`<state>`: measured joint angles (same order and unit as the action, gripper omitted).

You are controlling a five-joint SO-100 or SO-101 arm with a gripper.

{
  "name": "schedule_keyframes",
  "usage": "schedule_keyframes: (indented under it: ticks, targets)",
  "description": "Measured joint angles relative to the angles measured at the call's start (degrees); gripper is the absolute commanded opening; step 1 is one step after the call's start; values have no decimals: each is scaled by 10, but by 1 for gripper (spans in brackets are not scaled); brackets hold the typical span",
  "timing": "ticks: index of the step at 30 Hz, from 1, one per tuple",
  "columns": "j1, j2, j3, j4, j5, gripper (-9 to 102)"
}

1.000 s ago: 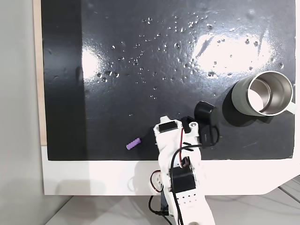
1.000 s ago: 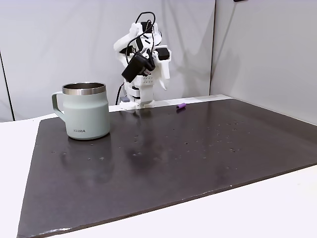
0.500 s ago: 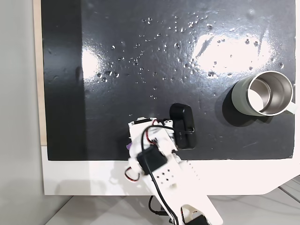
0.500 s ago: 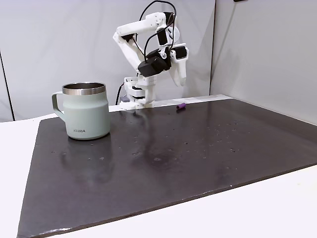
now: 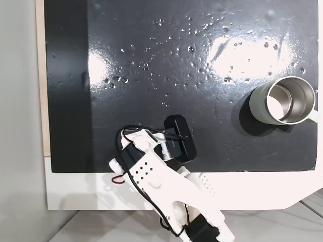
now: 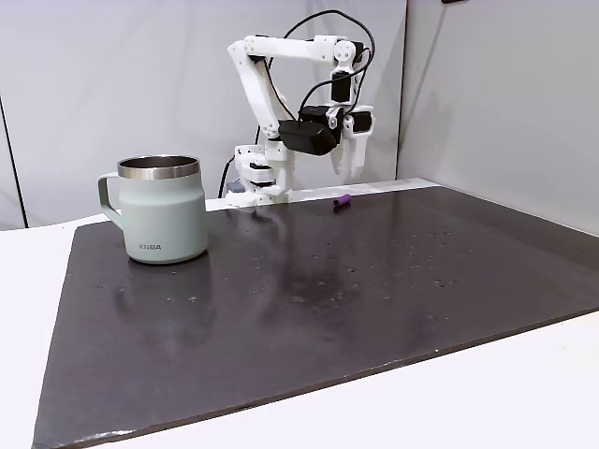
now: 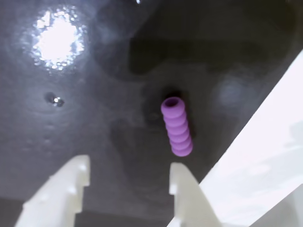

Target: Grasp a pengrip and put it in the cup.

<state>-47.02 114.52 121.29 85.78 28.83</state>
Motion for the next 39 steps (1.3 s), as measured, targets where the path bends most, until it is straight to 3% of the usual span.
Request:
schedule_keyframes:
  ticks: [11, 27, 39]
  targets:
    - [-83, -35, 64, -73, 0, 30]
    - [-145, -51, 128, -142, -24, 29]
    - [-117, -71, 144, -192, -49, 15]
